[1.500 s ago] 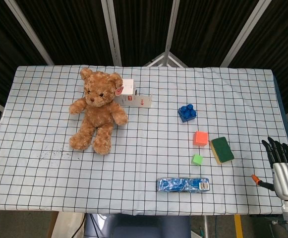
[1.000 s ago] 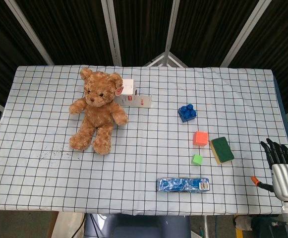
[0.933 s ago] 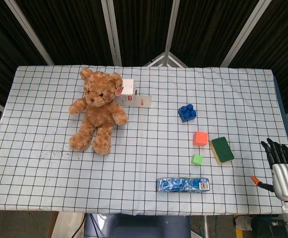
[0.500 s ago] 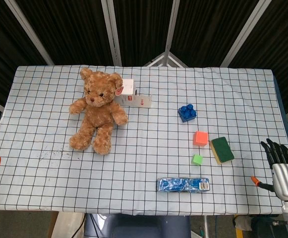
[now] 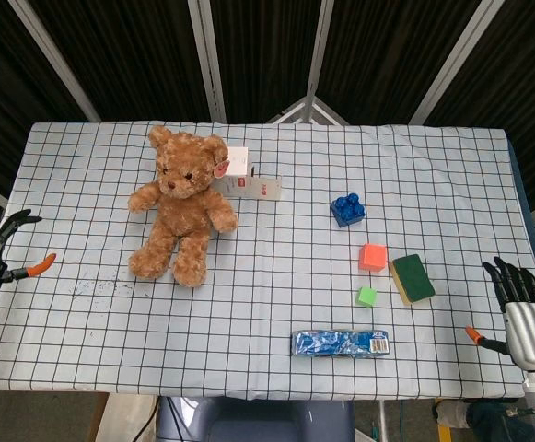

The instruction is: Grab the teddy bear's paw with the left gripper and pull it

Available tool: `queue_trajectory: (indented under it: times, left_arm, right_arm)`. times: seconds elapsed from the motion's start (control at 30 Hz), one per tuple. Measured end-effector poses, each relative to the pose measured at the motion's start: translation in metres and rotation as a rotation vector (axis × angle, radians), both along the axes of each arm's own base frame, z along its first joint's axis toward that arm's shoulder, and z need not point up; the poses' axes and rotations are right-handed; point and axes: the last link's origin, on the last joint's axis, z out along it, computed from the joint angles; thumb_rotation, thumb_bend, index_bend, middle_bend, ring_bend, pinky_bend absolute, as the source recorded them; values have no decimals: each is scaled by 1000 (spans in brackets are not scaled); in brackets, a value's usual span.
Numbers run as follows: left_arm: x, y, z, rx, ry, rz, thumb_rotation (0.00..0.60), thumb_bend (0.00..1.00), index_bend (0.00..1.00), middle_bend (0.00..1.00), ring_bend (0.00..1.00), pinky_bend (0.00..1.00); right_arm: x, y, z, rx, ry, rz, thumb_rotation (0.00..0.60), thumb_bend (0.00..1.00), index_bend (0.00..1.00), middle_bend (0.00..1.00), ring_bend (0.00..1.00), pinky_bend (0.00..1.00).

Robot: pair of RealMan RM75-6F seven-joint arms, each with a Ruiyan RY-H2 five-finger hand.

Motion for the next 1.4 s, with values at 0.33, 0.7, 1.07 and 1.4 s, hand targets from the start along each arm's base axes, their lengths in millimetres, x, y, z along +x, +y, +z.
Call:
queue_trajectory:
  times: [0.33,0.7,1.07,1.4]
  left_arm:
    - [13,55,2,6,-109,65,600,377,237,80,0,0]
    - [9,93,-25,-56,-166,143,600,321,208,63,0,0]
    - [12,111,-65,-131,-156,149,600,321,191,45,0,0]
    - [27,122,-92,-168,-135,118,600,330,198,60,0,0]
  right_arm:
    - [0,-1,-3,14,0,-3,600,113,16,0,0,0]
    - [0,-3,-6,30,4,-11,600,113,16,0,0,0]
    - [-1,-3,-6,34,4,-18,600,113,16,0,0,0]
    - [-1,-3,-7,43,5,-22,600,113,16,0,0,0]
